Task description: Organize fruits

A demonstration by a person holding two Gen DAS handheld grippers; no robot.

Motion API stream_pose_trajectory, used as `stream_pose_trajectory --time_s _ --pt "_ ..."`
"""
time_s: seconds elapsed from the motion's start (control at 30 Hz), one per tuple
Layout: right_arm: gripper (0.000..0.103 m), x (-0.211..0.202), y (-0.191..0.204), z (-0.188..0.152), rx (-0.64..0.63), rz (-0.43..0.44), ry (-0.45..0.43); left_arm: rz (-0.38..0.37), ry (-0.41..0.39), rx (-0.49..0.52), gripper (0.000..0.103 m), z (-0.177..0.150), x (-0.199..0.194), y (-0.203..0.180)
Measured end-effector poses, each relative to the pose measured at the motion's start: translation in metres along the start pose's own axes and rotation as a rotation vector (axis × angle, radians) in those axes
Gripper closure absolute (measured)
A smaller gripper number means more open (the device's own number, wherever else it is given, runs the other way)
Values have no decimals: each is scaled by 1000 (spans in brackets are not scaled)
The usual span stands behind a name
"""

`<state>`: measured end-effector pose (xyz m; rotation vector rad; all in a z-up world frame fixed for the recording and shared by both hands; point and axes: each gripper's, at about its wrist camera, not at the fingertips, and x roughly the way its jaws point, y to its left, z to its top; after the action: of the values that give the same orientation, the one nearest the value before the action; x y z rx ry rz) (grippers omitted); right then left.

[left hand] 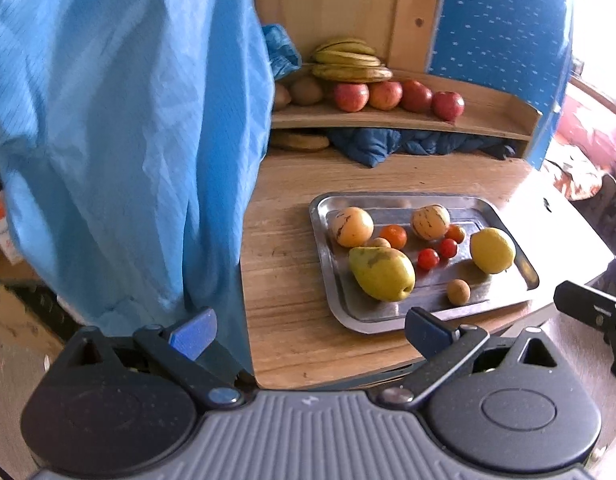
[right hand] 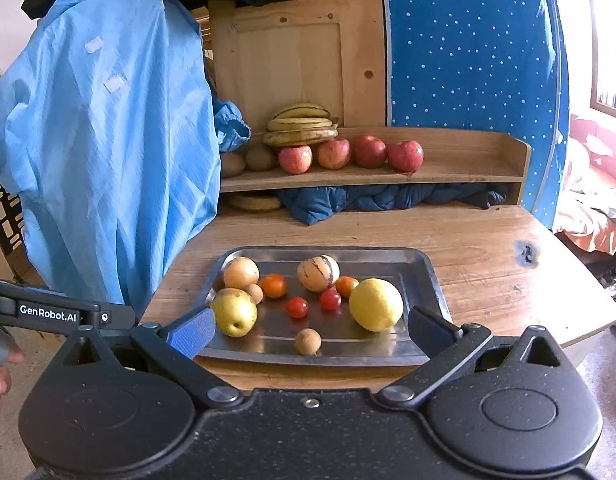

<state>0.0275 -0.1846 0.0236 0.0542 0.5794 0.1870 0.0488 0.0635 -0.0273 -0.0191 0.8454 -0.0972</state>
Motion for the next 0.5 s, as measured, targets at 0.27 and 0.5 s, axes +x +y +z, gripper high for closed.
stream_pose_trajectory --time_s 0.27,0.5 --pt "1 -1 14 5 -24 -14 22 -30 -3 -1 1 -2 1 6" --pt "1 -8 13 3 -25 -47 28 -44 6 -48 1 -12 -1 4"
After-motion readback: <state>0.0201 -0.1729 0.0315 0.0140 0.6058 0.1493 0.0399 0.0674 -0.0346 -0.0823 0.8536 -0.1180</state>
